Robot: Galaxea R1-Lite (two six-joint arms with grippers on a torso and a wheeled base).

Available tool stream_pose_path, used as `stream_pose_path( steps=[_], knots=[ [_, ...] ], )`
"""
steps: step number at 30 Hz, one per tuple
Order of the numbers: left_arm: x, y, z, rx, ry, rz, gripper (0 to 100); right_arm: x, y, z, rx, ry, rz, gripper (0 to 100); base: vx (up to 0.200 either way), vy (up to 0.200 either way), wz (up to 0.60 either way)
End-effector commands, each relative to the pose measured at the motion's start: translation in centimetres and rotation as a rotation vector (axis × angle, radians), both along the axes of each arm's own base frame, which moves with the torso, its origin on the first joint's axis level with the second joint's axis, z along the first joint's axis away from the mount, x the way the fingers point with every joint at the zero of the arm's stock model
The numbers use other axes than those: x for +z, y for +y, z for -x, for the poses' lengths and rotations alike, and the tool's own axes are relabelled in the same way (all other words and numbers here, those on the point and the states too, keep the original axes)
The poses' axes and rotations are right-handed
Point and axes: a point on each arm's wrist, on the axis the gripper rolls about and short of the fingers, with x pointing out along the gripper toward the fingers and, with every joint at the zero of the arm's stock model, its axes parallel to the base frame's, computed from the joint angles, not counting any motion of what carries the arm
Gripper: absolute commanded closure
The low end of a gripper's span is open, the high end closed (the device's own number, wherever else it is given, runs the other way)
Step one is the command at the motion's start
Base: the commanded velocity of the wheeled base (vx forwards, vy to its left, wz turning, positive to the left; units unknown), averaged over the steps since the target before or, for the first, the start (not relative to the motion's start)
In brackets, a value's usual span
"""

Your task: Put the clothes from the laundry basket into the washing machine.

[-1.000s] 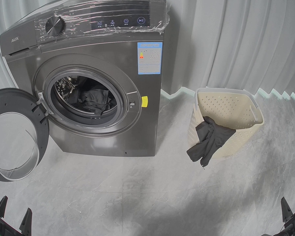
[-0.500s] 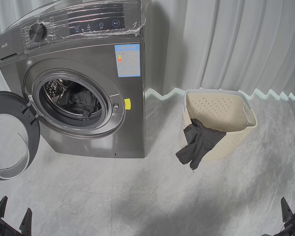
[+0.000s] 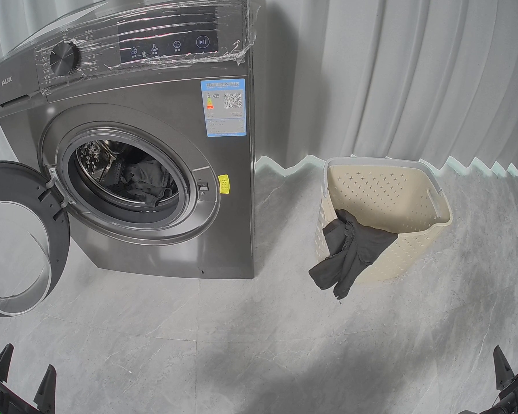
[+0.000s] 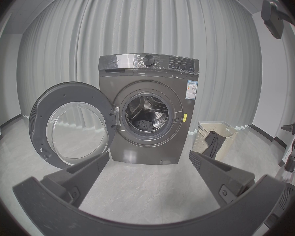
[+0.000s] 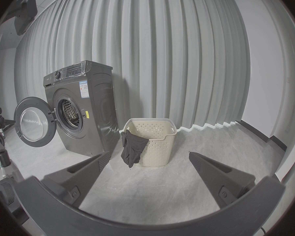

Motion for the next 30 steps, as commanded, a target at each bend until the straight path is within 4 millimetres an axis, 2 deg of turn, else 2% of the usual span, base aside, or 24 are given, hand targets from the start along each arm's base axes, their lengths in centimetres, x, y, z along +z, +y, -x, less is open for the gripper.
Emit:
stream_pose_path(
  steps=[1, 13, 22, 28, 30],
  knots=[
    [-0.47, 0.0, -0.03, 0.0, 0.004, 0.0, 0, -0.44, 0.0, 0.0, 0.0, 0.0, 0.0, 0, 0.0, -0.2, 0.0],
    [-0.45, 0.0, -0.02, 0.0, 0.004, 0.002, 0, -0.44, 0.0, 0.0, 0.0, 0.0, 0.0, 0, 0.0, -0.2, 0.0],
    [-0.45, 0.0, -0.02, 0.0, 0.004, 0.005, 0, -0.44, 0.0, 0.0, 0.0, 0.0, 0.0, 0, 0.0, 0.0, 0.0],
    [-0.45, 0.0, -0.02, 0.0, 0.004, 0.003, 0, -0.44, 0.0, 0.0, 0.0, 0.0, 0.0, 0, 0.0, -0.2, 0.0],
    [-0.44, 0.0, -0.03, 0.0, 0.006, 0.003, 0, -0.44, 0.0, 0.0, 0.0, 0.0, 0.0, 0, 0.0, 0.0, 0.0]
  ],
)
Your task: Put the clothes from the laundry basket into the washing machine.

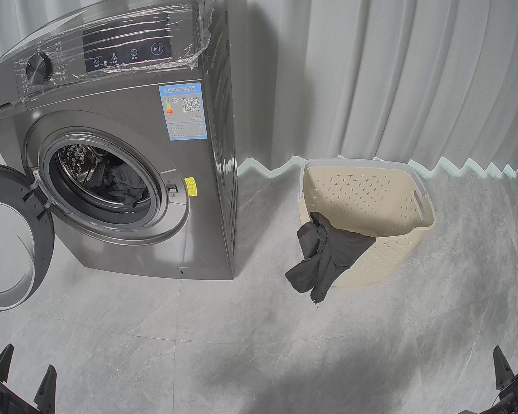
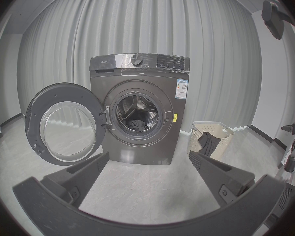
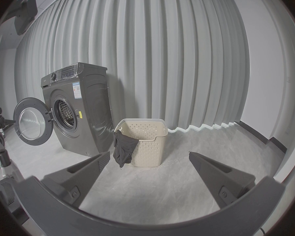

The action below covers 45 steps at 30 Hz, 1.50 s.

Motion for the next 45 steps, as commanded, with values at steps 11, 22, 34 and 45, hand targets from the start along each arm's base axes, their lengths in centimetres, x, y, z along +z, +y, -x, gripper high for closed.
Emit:
stream_pose_path(
  steps=[11, 22, 34, 45],
  knots=[
    [-0.43, 0.0, -0.01, 0.001, 0.002, -0.004, 0, -0.44, 0.0, 0.01, -0.001, 0.0, 0.0, 0, 0.073, 0.0, 0.0],
    [-0.43, 0.0, -0.02, 0.001, 0.003, -0.003, 0, -0.43, 0.0, 0.02, -0.003, 0.001, 0.0, 0, 0.2, 0.0, 0.0],
    [-0.43, 0.0, -0.01, 0.001, 0.002, -0.001, 0, -0.5, -0.01, 0.0, -0.009, 0.003, -0.01, 0, 0.0, 0.0, 0.0],
    [-0.43, 0.0, -0.01, 0.001, 0.002, -0.001, 0, -0.47, -0.02, -0.01, -0.014, -0.004, -0.012, 0, 0.0, -0.2, 0.0]
  ],
)
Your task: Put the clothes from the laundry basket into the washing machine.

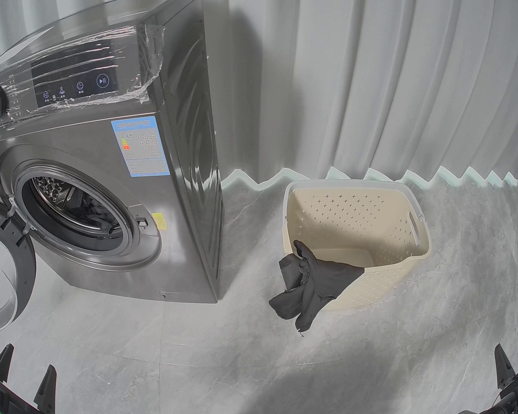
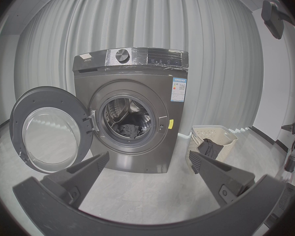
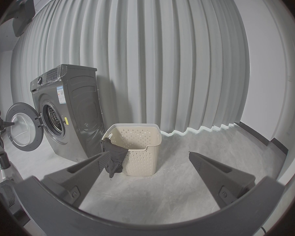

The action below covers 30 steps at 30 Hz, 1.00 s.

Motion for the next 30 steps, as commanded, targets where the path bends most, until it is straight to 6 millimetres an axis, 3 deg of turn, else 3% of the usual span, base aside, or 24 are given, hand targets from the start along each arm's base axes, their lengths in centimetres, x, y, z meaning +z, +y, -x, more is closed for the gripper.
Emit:
stream_pose_path(
  steps=[1, 4, 14, 17, 18, 19, 21, 26, 28, 30],
  knots=[
    [-0.4, 0.0, 0.0, 0.001, 0.002, 0.001, 0, -0.5, 0.0, 0.0, 0.0, -0.001, -0.001, 0, 0.0, -0.2, 0.0],
    [-0.4, 0.0, 0.0, 0.001, 0.002, 0.001, 0, -0.5, 0.0, 0.0, 0.0, 0.0, -0.001, 0, 0.0, -0.2, 0.0],
    [-0.4, 0.0, 0.0, 0.001, 0.002, -0.001, 0, -0.4, 0.0, 0.0, 0.007, -0.008, -0.001, 0, 0.02, 0.0, 0.0],
    [-0.4, 0.0, 0.0, 0.001, 0.002, -0.001, 0, 0.8, 0.0, 0.2, 0.011, -0.086, 0.013, 0, 0.2, 0.0, 0.0],
    [-0.4, 0.0, 0.0, 0.001, 0.002, -0.001, 0, 3.2, 0.0, 1.0, 0.013, -0.207, 0.013, 0, 0.2, 0.0, 0.0],
    [-0.4, 0.0, 0.0, 0.001, 0.003, -0.001, 0, 4.0, 0.0, 1.3, 0.025, -0.23, 0.016, 0, 0.2, 0.0, 0.0],
    [-0.4, 0.0, 0.0, 0.001, 0.0, -0.001, 0, 4.1, 0.1, 1.5, 0.048, -0.21, 0.018, 0, 0.0, 0.0, 0.0],
    [-0.4, 0.0, 0.0, 0.001, 0.0, -0.002, 0, 2.0, 0.5, 0.8, 0.283, 0.099, 0.005, 0, 0.0, 0.0, 0.0],
    [-0.4, 0.0, 0.0, 0.001, 0.0, -0.002, 0, 2.4, 0.7, -0.1, 0.35, 0.168, 0.002, 0, 0.0, 0.0, 0.0],
    [-0.4, 0.0, 0.0, 0.001, 0.0, -0.004, 0, 4.2, 0.9, -2.0, 0.422, 0.23, -0.008, 0, 0.0, 0.0, 0.0]
  ],
)
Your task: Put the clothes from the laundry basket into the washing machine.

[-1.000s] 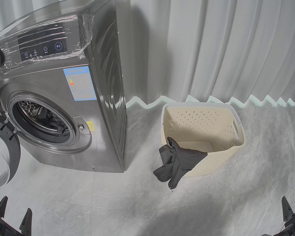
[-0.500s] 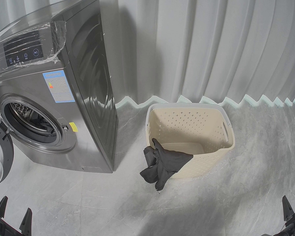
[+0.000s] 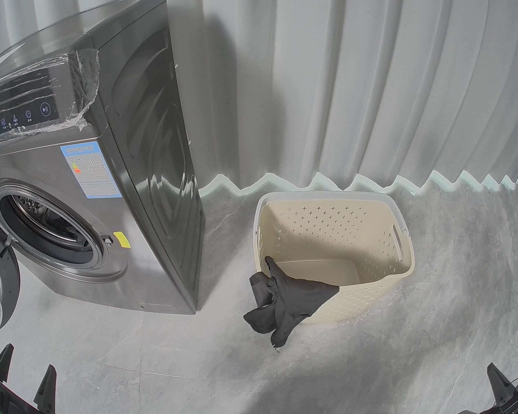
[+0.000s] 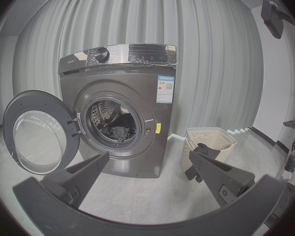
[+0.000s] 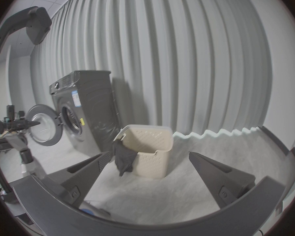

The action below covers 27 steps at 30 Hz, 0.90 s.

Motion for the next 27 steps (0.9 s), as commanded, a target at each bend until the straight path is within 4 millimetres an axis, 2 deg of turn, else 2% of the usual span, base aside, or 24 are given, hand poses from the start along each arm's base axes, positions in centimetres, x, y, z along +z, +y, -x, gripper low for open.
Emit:
stream_pose_path(
  steps=[1, 2, 4, 7, 9, 10, 18, 19, 20, 26, 27],
  knots=[
    [-0.4, 0.0, 0.0, 0.0, 0.001, -0.002, 0, 2.4, 0.4, -3.4, 0.182, 0.199, -0.004, 0, 0.0, 0.0, 0.0],
    [-0.4, 0.0, 0.0, 0.0, 0.001, -0.003, 0, 3.7, 0.5, -5.4, 0.212, 0.215, -0.008, 0, 0.0, 0.0, 0.0],
    [-0.4, 0.0, 0.0, 0.0, 0.001, -0.005, 0, 4.7, 0.7, -7.9, 0.246, 0.23, -0.008, 0, 0.0, 0.0, 0.0],
    [-0.4, 0.0, 0.0, 0.0, 0.001, -0.003, 0, 4.9, 1.5, -11.7, 0.301, 0.28, -0.004, 0, 0.0, 0.0, 0.0],
    [-0.4, 0.0, 0.0, 0.0, 0.001, -0.003, 0, 4.7, 2.0, -13.0, 0.32, 0.304, -0.002, 0, 0.0, 0.0, 0.0],
    [-0.4, 0.0, 0.0, 0.0, 0.001, -0.002, 0, 4.3, 2.7, -14.3, 0.331, 0.333, 0.004, 0, 0.0, 0.0, 0.0],
    [-0.4, 0.0, 0.0, 0.0, 0.001, -0.002, 0, 3.1, 7.2, -18.1, 0.3, 0.428, -0.011, 0, 0.0, 0.0, 0.0],
    [-0.4, 0.0, 0.0, 0.0, 0.001, -0.002, 0, 3.1, 7.2, -18.2, 0.298, 0.429, -0.012, 0, 0.0, 0.0, 0.0],
    [-0.4, 0.0, 0.0, 0.0, 0.001, -0.002, 0, 3.0, 8.3, -18.8, 0.279, 0.441, -0.024, 0, 0.0, 0.0, 0.0],
    [-0.4, 0.0, 0.0, 0.0, 0.001, 0.0, 0, 2.1, 10.3, -20.5, 0.283, 0.494, -0.011, 0, 0.0, 0.0, 0.0],
    [-0.4, 0.0, 0.0, 0.0, 0.001, -0.002, 0, 1.8, 10.9, -21.3, 0.284, 0.51, -0.003, 0, 0.0, 0.0, 0.0]
  ],
)
